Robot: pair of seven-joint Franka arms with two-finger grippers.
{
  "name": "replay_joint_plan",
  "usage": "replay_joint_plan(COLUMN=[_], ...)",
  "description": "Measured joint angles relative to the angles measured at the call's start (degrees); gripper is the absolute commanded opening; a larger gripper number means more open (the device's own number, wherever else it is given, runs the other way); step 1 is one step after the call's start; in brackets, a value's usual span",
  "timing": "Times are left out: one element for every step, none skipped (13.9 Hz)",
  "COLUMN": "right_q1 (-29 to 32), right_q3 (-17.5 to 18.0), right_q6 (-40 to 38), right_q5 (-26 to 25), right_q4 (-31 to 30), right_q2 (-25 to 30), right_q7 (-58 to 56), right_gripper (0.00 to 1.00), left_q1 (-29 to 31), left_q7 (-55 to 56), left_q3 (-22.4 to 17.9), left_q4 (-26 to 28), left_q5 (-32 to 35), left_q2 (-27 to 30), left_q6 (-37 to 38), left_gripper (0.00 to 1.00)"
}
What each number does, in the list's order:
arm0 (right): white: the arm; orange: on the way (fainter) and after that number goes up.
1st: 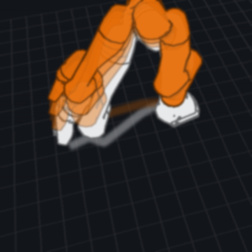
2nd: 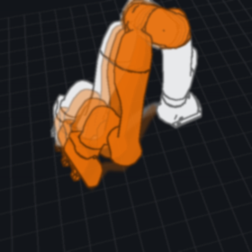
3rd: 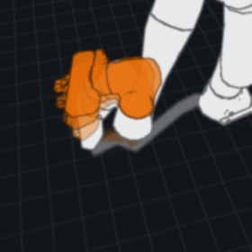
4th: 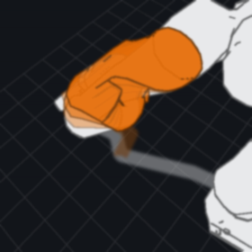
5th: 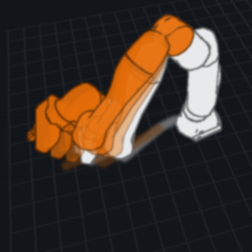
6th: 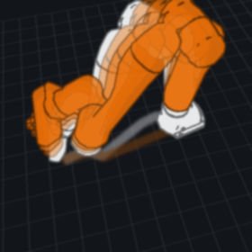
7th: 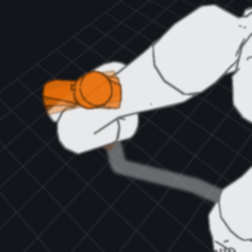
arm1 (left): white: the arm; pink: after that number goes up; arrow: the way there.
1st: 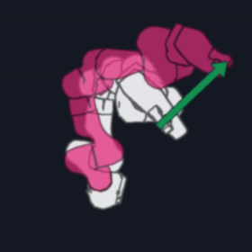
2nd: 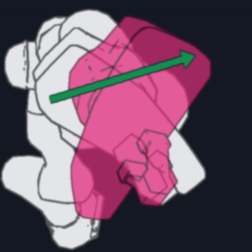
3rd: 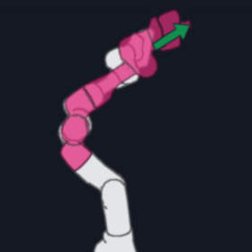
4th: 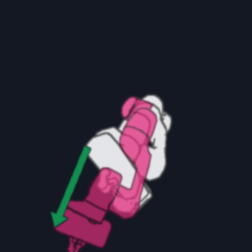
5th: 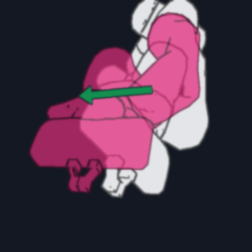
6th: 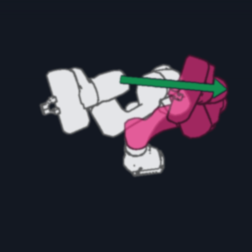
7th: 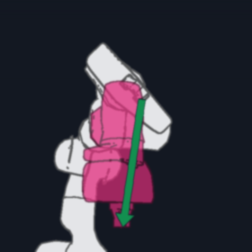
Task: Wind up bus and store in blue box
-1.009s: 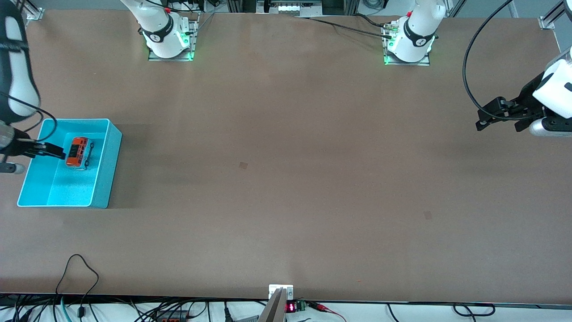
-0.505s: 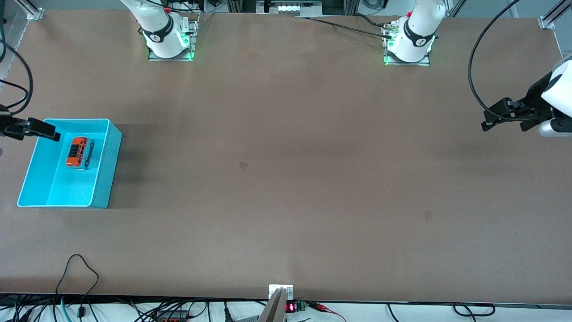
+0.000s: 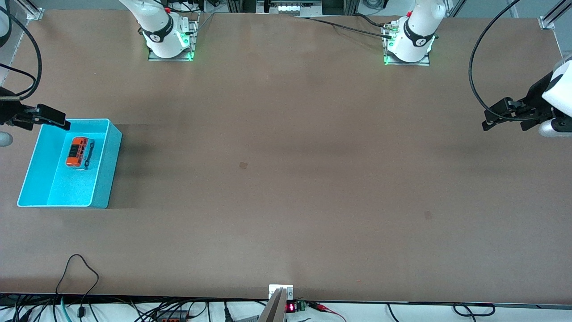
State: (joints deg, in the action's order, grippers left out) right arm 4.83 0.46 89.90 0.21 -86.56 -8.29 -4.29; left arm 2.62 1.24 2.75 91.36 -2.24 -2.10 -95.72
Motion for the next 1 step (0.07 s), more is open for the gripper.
replay_joint_plan(right_q1=[-0.3], right_q3=[-0.4], right_q6=[-0.2], right_q5=[0.0], right_q4=[0.0], right_q2=[0.0], right_q7=[0.0], right_gripper=[1.00], left_q1=[0.0], left_q7=[-0.5], left_q3=[0.0], left_q4=[0.0], left_q5=[0.0], left_q2=[0.0], left_q6=[0.0], left_gripper=[1.00])
